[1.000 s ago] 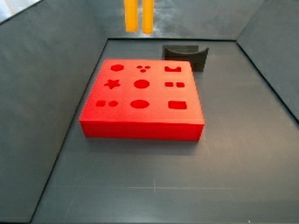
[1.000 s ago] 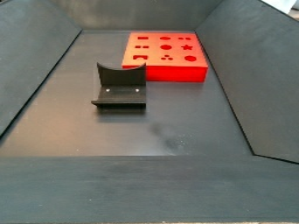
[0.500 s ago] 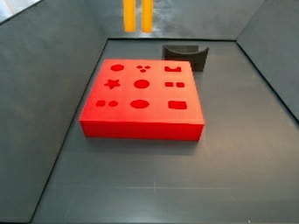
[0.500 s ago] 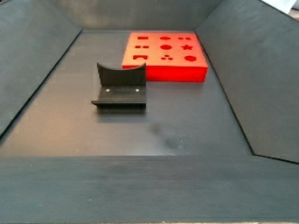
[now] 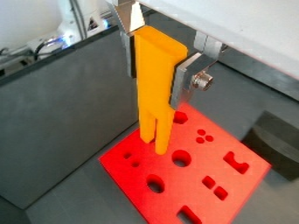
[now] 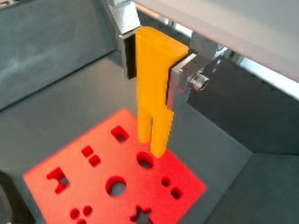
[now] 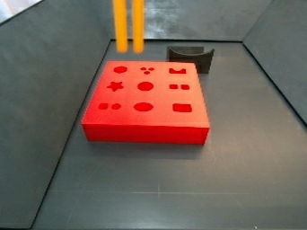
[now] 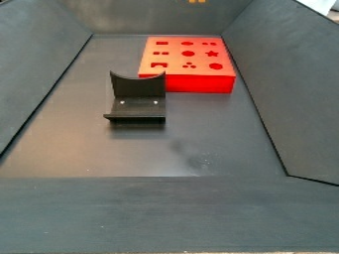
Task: Pick up the square-circle object. Move up. Rotate the square-circle object. Move to above the board. Insert the square-circle object.
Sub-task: Insert the square-circle object.
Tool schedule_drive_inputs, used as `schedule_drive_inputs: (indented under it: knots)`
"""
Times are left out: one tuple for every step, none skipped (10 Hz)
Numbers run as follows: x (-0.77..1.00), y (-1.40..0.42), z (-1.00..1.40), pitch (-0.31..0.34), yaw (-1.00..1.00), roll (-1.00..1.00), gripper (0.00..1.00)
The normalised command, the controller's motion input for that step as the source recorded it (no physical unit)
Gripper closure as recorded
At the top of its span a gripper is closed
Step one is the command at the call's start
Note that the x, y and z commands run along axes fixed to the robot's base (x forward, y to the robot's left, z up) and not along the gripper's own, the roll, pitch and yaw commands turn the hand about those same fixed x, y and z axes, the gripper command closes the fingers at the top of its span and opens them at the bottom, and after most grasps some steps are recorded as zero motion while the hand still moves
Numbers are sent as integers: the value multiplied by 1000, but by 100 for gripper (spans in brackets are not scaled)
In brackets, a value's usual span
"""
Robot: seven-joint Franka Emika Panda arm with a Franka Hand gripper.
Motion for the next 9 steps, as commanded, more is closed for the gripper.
schedule_drive_inputs:
  knots:
    - [-174,0,-646,-121,29,-11,100]
    - [-123,0,-620,-76,-66,-50,100]
    - [-83,-20,-597,-70,-57,-41,100]
    - [-6,-29,-623,-36,0,0,100]
    - [-26,-89,-600,0,43,56,100]
    - [-114,-103,-500,0,140,120,100]
    - [-154,-120,-463,0,163,150,100]
    - [-243,-140,-457,0,200,179,100]
    - [-249,-120,-417,0,214,186,100]
